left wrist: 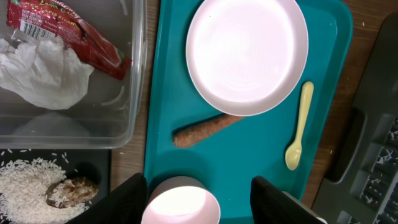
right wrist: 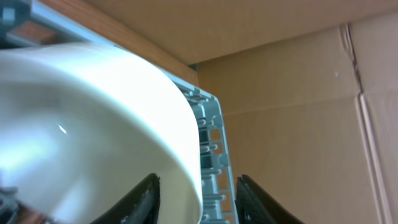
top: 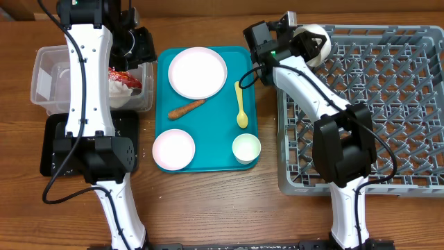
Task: Sort waste into correct bins and load items into the dishwasher
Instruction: 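Carry the white bowl with right gripper into the dish rack's back corner, then move right gripper back to the teal tray and grasp the pink bowl, then place the pink bowl with right gripper into the dish rack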
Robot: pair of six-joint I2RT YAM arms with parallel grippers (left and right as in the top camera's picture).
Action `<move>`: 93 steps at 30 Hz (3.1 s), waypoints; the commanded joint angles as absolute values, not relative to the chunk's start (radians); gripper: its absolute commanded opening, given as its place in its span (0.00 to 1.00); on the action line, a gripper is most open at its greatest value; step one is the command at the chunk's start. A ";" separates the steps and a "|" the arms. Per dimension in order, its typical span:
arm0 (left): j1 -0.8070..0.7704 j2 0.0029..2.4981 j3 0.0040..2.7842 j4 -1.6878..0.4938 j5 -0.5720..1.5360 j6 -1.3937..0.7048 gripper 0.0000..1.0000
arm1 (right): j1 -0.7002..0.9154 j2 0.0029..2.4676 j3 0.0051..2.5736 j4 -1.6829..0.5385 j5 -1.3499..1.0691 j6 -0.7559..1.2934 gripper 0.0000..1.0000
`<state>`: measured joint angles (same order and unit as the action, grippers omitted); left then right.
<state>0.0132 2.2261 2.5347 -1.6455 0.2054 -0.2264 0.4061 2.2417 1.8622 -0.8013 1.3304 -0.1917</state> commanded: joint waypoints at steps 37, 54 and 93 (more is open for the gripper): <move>0.139 2.210 2.554 -1.653 0.210 -0.202 0.57 | 0.579 1.899 1.821 -1.100 -0.685 -0.089 0.88; 0.155 2.210 2.554 -1.656 0.200 -0.202 0.57 | 0.822 2.053 1.559 -0.776 -0.146 0.485 0.60; 0.154 2.210 2.554 -1.664 0.226 -0.206 0.59 | 0.709 1.893 2.126 -1.694 1.051 0.860 0.04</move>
<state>0.1585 2.2261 2.5347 -1.6615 0.2100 -0.2256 0.7132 1.8622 2.1738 -1.6863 0.7094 0.6838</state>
